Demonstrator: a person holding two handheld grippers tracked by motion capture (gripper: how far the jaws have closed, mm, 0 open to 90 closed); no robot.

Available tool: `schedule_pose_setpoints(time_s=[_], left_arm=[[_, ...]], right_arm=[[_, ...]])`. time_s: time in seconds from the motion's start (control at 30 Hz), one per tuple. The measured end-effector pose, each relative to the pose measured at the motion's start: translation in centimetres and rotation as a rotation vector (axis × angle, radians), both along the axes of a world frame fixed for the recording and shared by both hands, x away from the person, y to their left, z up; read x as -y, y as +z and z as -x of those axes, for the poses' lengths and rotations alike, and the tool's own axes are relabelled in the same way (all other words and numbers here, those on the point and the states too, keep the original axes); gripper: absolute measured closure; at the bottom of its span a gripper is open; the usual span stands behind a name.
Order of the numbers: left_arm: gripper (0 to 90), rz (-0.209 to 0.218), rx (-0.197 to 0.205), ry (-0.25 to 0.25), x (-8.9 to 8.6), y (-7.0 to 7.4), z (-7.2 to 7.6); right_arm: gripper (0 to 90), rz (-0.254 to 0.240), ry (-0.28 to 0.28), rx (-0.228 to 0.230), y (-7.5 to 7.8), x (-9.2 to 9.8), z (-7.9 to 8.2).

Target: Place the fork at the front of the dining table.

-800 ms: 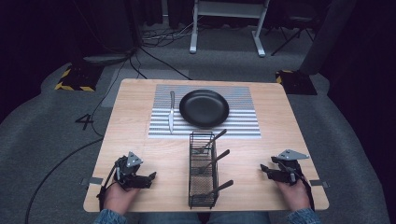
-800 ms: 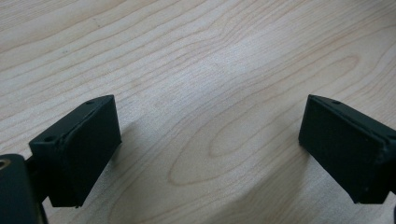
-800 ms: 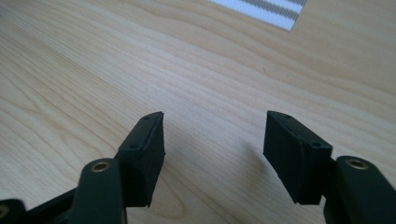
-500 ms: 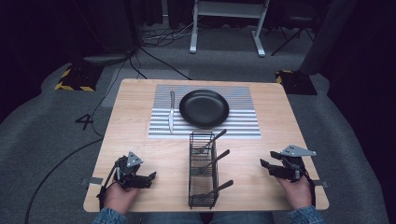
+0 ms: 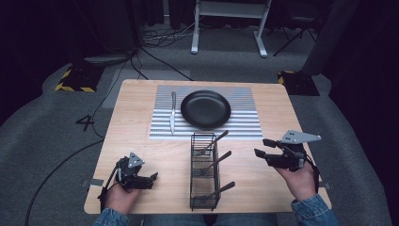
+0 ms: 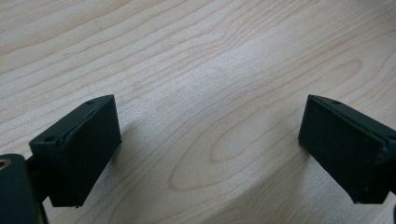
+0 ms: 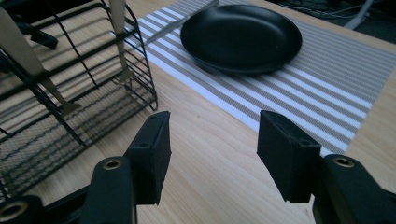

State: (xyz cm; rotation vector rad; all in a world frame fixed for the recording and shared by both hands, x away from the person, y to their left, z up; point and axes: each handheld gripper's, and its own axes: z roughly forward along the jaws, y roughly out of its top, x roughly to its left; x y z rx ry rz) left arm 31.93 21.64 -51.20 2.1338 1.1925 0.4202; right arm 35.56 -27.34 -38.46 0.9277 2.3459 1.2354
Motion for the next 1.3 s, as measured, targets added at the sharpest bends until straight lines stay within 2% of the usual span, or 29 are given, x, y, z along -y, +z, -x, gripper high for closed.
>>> schedule_pose_setpoints(time_s=[0.03, 0.1, 0.13, 0.23, 0.27, 0.3, 0.33, 0.43, 0.53, 0.6, 0.67, 0.9, 1.0, 1.03, 1.13, 1.3], left_arm=[[6.1, 0.0, 0.0, 0.0, 0.0, 0.0, 0.0], [6.7, -0.001, 0.001, 0.002, 0.0, 0.0, 0.0], [6.7, -0.001, 0.002, 0.003, 0.0, 0.0, 0.0], [8.2, 0.005, 0.006, 0.002, -0.2, 0.0, 0.0], [13.5, 0.012, 0.016, 0.013, -0.5, 0.1, 0.0], [16.5, 0.012, 0.016, 0.013, -0.5, 0.1, 0.0], [17.6, 0.014, 0.021, 0.014, -0.6, 0.1, 0.0], [17.6, 0.015, 0.021, 0.017, -0.6, 0.1, 0.1], [17.5, 0.014, 0.021, 0.022, -0.6, 0.1, 0.2], [17.5, 0.013, 0.022, 0.026, -0.6, 0.1, 0.3], [17.5, 0.011, 0.023, 0.026, -0.6, 0.1, 0.4], [17.5, 0.011, 0.022, 0.026, -0.6, 0.1, 0.5], [17.5, 0.011, 0.022, 0.026, -0.6, 0.1, 0.5], [17.5, 0.012, 0.023, 0.026, -0.6, 0.1, 0.5], [17.5, 0.011, 0.021, 0.026, -0.6, 0.1, 0.5], [17.5, 0.011, 0.022, 0.026, -0.6, 0.1, 0.5]], right_arm=[[44.8, 0.0, 0.0, 0.0, 0.0, 0.0, 0.0], [44.8, 0.001, 0.038, 0.009, 1.1, -1.2, -0.4], [44.8, 0.001, 0.038, 0.009, 1.1, -1.2, -0.4], [44.8, 0.007, 0.084, 0.025, 2.0, -2.6, -0.9], [44.8, 0.004, 0.112, 0.025, 2.4, -3.6, -1.2], [44.8, 0.004, 0.112, 0.025, 2.4, -3.6, -1.2], [44.9, 0.004, 0.137, 0.024, 2.7, -4.5, -1.6], [45.0, 0.009, 0.162, 0.025, 2.8, -5.3, -1.9], [45.2, -0.021, 0.193, 0.008, 3.0, -6.3, -2.4], [45.6, -0.022, 0.207, -0.004, 2.9, -6.9, -2.7], [46.6, -0.011, 0.216, -0.003, 2.9, -7.4, -2.9], [52.9, -0.03, 0.239, -0.027, 2.9, -8.7, -3.7], [56.7, -0.021, 0.241, -0.038, 2.8, -9.3, -4.0], [61.0, -0.02, 0.243, -0.048, 2.7, -9.5, -4.1], [65.0, -0.027, 0.245, -0.06, 2.7, -9.6, -4.2], [76.6, -0.027, 0.24, -0.063, 2.8, -9.6, -4.2]])
